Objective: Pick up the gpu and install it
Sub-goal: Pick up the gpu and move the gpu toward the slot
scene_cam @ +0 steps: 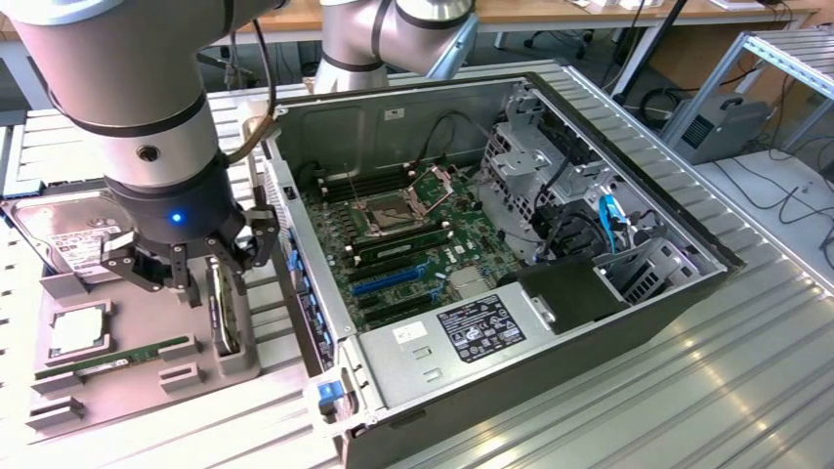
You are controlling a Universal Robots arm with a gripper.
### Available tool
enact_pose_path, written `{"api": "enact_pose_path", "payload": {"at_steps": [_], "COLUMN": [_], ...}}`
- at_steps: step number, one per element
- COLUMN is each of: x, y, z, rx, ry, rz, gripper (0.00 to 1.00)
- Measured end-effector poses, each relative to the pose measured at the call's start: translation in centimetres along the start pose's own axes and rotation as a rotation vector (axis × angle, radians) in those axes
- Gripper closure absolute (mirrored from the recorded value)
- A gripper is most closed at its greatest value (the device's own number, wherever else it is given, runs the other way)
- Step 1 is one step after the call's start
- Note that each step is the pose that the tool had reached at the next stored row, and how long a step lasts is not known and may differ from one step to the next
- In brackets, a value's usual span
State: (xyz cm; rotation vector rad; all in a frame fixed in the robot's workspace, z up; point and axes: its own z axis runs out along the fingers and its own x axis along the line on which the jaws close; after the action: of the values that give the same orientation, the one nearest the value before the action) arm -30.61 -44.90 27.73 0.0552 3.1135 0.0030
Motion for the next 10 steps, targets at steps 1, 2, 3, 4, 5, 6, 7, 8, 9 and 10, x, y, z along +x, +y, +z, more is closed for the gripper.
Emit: {"api": "enact_pose_path", "payload": {"at_steps": [1,2,3,4,5,6,7,8,9,10], "x": [0.0,0.0,0.0,0.0,0.1,0.1,0.1,0.3,0.5,0.5], "y": [0.06,0.14,0.25,0.46,1.33,1.57,1.65,1.94,2.44,2.87], "z": [0.04,0.06,0.09,0.1,0.16,0.38,0.62,0.68,0.79,0.98], "rx": [0.0,0.0001,0.0,0.0,0.0,0.0004,0.0016,0.0017,0.0018,0.0019], "ry": [0.0,0.0,-0.0001,-0.0001,-0.0001,-0.0003,-0.0001,-0.0002,-0.0003,-0.0003], "rz": [0.0,0.0,0.0,0.0,0.002,0.023,0.058,0.064,0.068,0.072], "gripper": [0.52,0.52,0.52,0.52,0.52,0.52,0.52,0.52,0.52,0.52]}}
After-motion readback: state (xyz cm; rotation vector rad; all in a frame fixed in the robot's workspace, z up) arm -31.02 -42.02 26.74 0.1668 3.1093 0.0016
